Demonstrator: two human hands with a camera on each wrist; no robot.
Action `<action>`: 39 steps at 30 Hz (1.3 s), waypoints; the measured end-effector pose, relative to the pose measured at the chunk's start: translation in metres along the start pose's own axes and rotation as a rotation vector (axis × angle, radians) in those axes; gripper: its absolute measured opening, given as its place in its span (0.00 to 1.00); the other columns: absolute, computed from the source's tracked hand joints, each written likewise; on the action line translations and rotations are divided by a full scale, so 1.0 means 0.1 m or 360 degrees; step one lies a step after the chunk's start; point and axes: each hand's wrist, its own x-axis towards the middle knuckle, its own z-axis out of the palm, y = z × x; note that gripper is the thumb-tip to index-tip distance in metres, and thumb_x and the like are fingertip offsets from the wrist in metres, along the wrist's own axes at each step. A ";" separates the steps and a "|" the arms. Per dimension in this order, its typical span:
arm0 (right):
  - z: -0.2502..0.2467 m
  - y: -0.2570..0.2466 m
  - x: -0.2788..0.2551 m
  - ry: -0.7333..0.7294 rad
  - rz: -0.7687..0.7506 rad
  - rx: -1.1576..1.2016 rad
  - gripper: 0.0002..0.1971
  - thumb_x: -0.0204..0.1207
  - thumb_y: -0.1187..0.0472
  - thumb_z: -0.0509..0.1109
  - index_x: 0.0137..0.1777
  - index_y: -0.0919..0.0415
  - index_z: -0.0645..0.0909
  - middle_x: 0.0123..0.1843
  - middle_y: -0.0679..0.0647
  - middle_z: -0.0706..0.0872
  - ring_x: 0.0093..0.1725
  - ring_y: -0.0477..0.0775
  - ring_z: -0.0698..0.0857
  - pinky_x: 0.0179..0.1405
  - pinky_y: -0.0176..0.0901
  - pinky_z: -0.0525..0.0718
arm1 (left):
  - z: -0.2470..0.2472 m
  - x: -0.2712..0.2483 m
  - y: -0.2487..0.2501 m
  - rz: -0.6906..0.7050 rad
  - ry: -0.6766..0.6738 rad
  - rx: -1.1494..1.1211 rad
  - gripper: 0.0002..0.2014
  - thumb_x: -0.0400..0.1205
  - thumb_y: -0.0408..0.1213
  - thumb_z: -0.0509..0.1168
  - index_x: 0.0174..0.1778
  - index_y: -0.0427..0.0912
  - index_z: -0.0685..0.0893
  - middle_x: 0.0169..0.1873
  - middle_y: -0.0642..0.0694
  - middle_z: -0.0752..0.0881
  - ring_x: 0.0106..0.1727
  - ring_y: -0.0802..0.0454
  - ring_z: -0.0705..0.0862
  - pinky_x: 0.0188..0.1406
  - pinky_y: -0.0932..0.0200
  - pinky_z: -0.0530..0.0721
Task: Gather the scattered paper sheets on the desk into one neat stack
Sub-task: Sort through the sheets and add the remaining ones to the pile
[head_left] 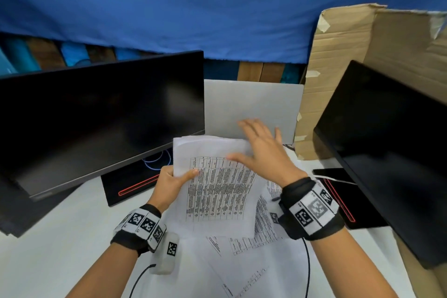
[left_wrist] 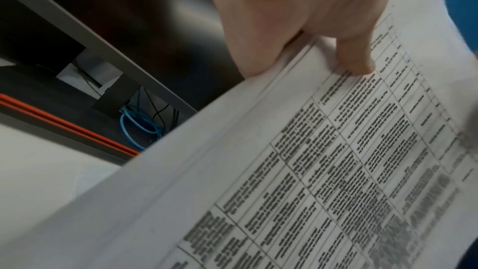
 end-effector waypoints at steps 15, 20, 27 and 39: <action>0.50 0.43 -0.27 0.0027 0.0451 0.1744 0.16 0.65 0.69 0.77 0.46 0.48 0.82 0.46 0.43 0.89 0.44 0.32 0.87 0.51 0.29 0.82 | -0.11 -0.05 0.26 0.0181 -0.0140 -0.0084 0.29 0.50 0.57 0.80 0.46 0.52 0.88 0.43 0.57 0.92 0.48 0.58 0.90 0.46 0.63 0.88; 0.56 0.46 -0.27 0.0021 0.0547 0.1820 0.30 0.47 0.48 0.85 0.51 0.55 0.84 0.44 0.47 0.92 0.50 0.45 0.90 0.56 0.40 0.85 | -0.12 -0.05 0.24 0.0090 -0.0260 -0.0015 0.36 0.50 0.58 0.80 0.54 0.51 0.83 0.44 0.57 0.92 0.50 0.60 0.89 0.45 0.68 0.84; 0.67 0.43 -0.24 -0.0026 0.0639 0.1842 0.27 0.58 0.56 0.82 0.58 0.55 0.79 0.55 0.52 0.88 0.59 0.53 0.85 0.69 0.55 0.77 | -0.08 0.02 0.27 -0.0048 -0.0278 0.0069 0.36 0.48 0.59 0.80 0.51 0.49 0.82 0.41 0.62 0.92 0.47 0.64 0.88 0.42 0.72 0.84; 0.91 0.40 -0.36 -0.0125 0.0870 0.1799 0.45 0.55 0.48 0.80 0.70 0.64 0.67 0.66 0.51 0.79 0.69 0.53 0.75 0.74 0.53 0.67 | -0.15 -0.09 0.05 -0.0154 -0.0158 0.0157 0.40 0.43 0.65 0.78 0.50 0.53 0.82 0.41 0.68 0.90 0.46 0.70 0.87 0.41 0.75 0.83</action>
